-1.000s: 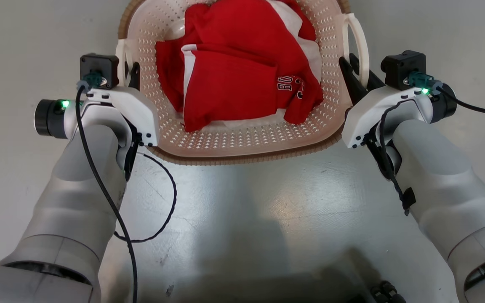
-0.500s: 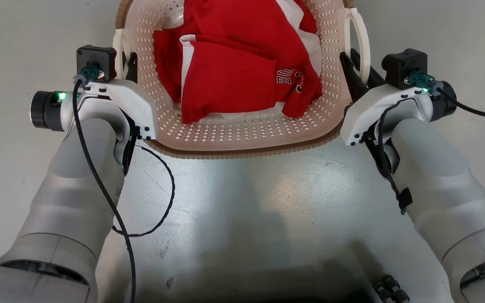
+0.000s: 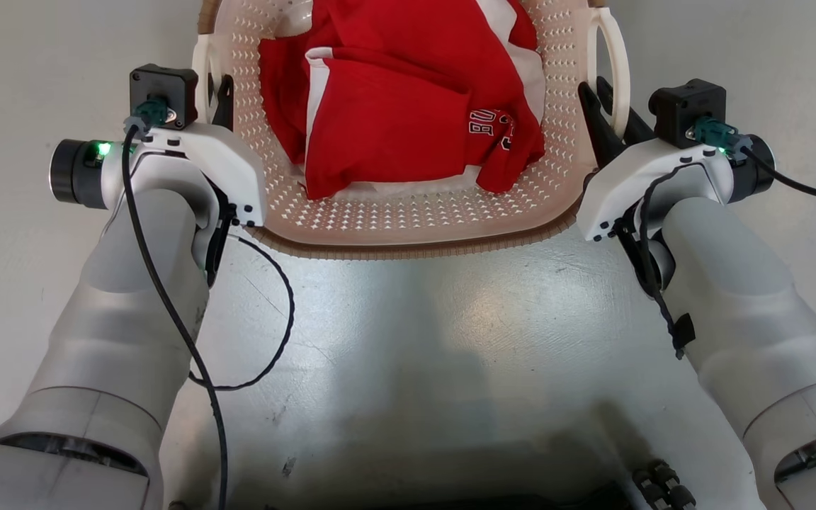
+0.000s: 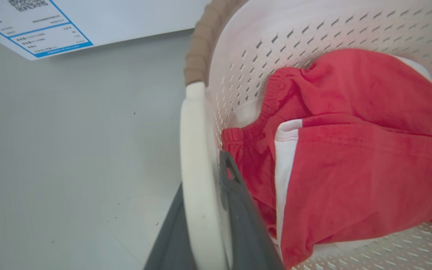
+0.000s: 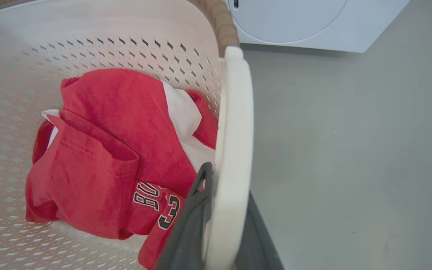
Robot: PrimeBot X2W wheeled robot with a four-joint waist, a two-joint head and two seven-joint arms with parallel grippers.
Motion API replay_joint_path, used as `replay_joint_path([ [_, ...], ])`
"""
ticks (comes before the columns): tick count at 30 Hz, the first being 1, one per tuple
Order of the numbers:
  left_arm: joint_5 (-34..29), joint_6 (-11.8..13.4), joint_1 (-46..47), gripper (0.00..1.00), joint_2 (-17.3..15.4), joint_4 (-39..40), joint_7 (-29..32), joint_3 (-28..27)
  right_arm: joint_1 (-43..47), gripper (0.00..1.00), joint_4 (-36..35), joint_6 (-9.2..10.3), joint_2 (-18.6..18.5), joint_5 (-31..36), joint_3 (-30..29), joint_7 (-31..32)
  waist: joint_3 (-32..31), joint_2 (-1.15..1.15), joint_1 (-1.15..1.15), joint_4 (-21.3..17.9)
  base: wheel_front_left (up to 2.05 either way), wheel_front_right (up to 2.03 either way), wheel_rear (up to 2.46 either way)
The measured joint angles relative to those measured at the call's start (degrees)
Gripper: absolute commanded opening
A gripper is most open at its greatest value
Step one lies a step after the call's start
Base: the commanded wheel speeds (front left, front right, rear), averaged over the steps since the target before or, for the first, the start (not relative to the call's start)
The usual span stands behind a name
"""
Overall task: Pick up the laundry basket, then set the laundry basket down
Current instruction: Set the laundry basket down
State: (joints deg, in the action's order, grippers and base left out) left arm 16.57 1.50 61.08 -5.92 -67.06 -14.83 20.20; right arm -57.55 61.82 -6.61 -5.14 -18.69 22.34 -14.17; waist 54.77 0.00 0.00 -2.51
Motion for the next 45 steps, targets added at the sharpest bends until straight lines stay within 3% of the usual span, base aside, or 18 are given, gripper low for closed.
replay_joint_path([
  [6,0.0,0.3,0.4,0.0,0.0,-0.3,0.0,-0.1,0.0,0.0,0.2,0.0,0.2,0.6,-0.6,0.0,0.1,0.0,0.0,-0.1,0.0,0.0,0.0],
  [7,0.0,0.5,0.6,0.0,0.1,-0.8,-0.1,-0.1,0.0,0.25,0.2,-0.01,0.4,0.8,-0.9,0.0,0.1,0.0,0.0,-0.2,0.0,0.0,0.0],
  [8,0.0,0.6,0.7,0.25,0.1,-1.4,-0.3,-0.2,0.0,0.46,0.2,-0.03,0.4,1.3,-1.3,0.0,0.1,0.0,0.0,-0.2,0.0,0.0,0.0],
  [9,-0.1,0.7,1.0,0.84,0.1,-1.9,-0.4,0.1,0.0,0.95,0.1,-0.44,0.4,1.8,-1.6,0.0,0.1,0.0,0.0,-0.3,0.0,0.0,0.0],
  [10,-0.2,1.3,1.5,1.0,0.1,-2.4,-0.3,0.0,0.0,1.0,0.0,-0.54,0.4,2.5,-2.0,0.0,0.2,0.0,0.0,-0.3,0.0,0.0,0.0],
  [32,1.1,4.0,-0.9,1.0,-0.3,-4.1,0.0,-1.2,3.8,1.0,-2.4,-0.54,1.0,7.9,-9.0,-0.1,-4.9,0.0,0.0,-0.9,0.0,0.0,0.0],
  [45,2.9,3.7,-11.4,1.0,0.2,7.5,0.0,-5.4,11.9,1.0,-9.8,-0.54,1.2,11.6,-15.2,-0.1,-15.7,0.0,0.0,-0.7,0.0,0.0,0.0],
])
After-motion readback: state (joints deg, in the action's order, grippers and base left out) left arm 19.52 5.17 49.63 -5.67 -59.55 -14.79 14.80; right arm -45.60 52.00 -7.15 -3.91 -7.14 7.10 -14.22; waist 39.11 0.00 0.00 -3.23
